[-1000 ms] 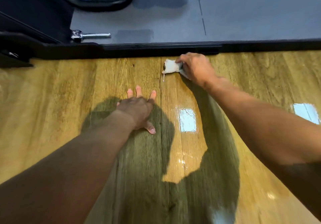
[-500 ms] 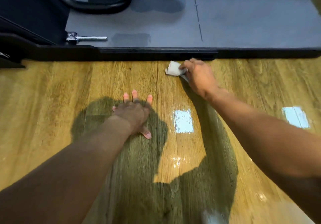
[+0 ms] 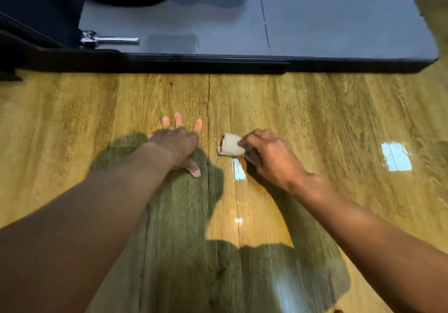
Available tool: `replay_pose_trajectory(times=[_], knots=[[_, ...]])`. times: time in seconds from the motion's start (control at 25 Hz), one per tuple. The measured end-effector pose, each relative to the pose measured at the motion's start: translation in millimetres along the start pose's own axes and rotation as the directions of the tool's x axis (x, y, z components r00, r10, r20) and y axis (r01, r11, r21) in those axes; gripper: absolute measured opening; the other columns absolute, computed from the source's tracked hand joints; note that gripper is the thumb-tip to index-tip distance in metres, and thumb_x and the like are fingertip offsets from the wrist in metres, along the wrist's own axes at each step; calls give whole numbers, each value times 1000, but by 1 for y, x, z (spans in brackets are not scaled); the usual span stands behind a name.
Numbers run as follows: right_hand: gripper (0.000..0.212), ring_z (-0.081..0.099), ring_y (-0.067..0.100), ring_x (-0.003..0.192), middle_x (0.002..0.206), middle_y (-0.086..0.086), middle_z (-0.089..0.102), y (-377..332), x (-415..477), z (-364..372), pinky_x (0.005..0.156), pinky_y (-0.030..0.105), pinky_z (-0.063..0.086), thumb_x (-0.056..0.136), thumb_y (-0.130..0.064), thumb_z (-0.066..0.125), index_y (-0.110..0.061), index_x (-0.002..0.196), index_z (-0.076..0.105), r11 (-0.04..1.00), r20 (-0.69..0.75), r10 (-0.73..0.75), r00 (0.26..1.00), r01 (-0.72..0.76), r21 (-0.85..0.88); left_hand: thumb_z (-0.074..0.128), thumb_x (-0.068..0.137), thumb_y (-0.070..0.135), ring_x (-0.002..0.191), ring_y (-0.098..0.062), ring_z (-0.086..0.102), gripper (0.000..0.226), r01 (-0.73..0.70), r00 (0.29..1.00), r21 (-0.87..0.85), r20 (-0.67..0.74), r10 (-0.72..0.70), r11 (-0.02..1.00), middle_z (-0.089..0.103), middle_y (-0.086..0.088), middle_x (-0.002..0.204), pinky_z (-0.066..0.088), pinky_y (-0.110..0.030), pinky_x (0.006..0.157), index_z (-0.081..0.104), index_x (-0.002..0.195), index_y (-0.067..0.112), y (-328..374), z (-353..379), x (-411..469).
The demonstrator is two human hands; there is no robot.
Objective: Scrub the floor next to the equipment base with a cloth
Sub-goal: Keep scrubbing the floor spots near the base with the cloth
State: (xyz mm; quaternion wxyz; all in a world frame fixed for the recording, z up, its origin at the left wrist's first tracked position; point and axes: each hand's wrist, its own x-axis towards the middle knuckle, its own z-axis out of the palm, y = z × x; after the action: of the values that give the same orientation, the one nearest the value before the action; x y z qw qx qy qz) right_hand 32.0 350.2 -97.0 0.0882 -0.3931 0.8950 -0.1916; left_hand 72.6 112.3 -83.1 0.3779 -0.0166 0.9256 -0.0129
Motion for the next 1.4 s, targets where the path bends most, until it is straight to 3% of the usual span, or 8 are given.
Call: replay_pose_trajectory(times=[0.08, 0.28, 0.48, 0.72, 0.88, 1.08, 1.28, 1.4], knots=[[21, 59, 22, 94, 110, 6, 62, -4, -25, -2, 80, 38, 53, 88, -12, 62, -12, 109, 61, 995, 83, -96, 992, 98, -14, 66, 68, 66, 139, -50, -8, 127, 1, 1000, -6, -8, -1, 1000, -24, -24, 150, 19, -61, 112, -27, 144, 25, 0, 0, 1], [25, 61, 21, 93, 115, 5, 60, 13, 6, -13, 79, 39, 55, 90, -13, 58, -13, 116, 59, 979, -20, 201, 979, -201, -27, 71, 65, 63, 140, -47, -12, 130, 29, 999, -57, -13, -30, 998, -27, -21, 150, 17, -61, 112, -25, 145, 29, 2, -2, -2], [35, 59, 18, 94, 114, 1, 61, -24, -100, 4, 77, 33, 55, 84, -16, 68, -20, 115, 54, 964, 240, -244, 940, 261, -41, 74, 64, 61, 141, -45, -13, 131, 49, 999, -85, -18, -50, 995, -28, -19, 151, 16, -61, 112, -24, 145, 31, 2, -1, -1], [24, 57, 20, 92, 107, 3, 61, -3, -77, -7, 77, 38, 55, 88, -17, 61, -16, 112, 58, 996, 92, -47, 995, 54, -73, 75, 65, 58, 140, -46, -12, 131, 47, 998, -84, -25, -50, 995, -25, -20, 152, 12, -62, 112, -23, 147, 30, 3, -2, -2], [29, 57, 12, 94, 106, -3, 63, -29, -146, 2, 86, 26, 50, 81, -13, 65, -22, 109, 62, 932, 246, -352, 903, 362, 5, 78, 66, 54, 140, -45, -15, 130, 64, 998, -103, -9, -66, 993, -27, -19, 153, 16, -64, 111, -22, 147, 32, 4, -2, -2], [23, 57, 15, 92, 108, -1, 61, -11, -97, -4, 78, 34, 53, 89, -13, 59, -19, 111, 62, 998, 105, -63, 992, 60, 31, 79, 65, 53, 140, -44, -16, 131, 74, 997, -106, -11, -76, 992, -27, -19, 153, 16, -63, 111, -21, 147, 33, 5, -3, -2], [25, 59, 11, 90, 102, -6, 64, -21, -167, 1, 79, 26, 54, 81, -19, 61, -24, 104, 65, 931, 198, -359, 912, 364, 12, 79, 65, 52, 140, -44, -16, 130, 79, 996, -102, -21, -82, 992, -27, -19, 153, 14, -63, 111, -20, 148, 33, 5, -1, 0], [27, 60, 19, 95, 110, 1, 64, 7, -118, -11, 81, 35, 54, 87, -12, 60, -18, 113, 63, 988, 141, -156, 978, 156, 12, 79, 66, 51, 140, -45, -15, 130, 86, 996, -91, -21, -89, 992, -25, -20, 153, 15, -63, 111, -19, 148, 31, 7, -3, -1]])
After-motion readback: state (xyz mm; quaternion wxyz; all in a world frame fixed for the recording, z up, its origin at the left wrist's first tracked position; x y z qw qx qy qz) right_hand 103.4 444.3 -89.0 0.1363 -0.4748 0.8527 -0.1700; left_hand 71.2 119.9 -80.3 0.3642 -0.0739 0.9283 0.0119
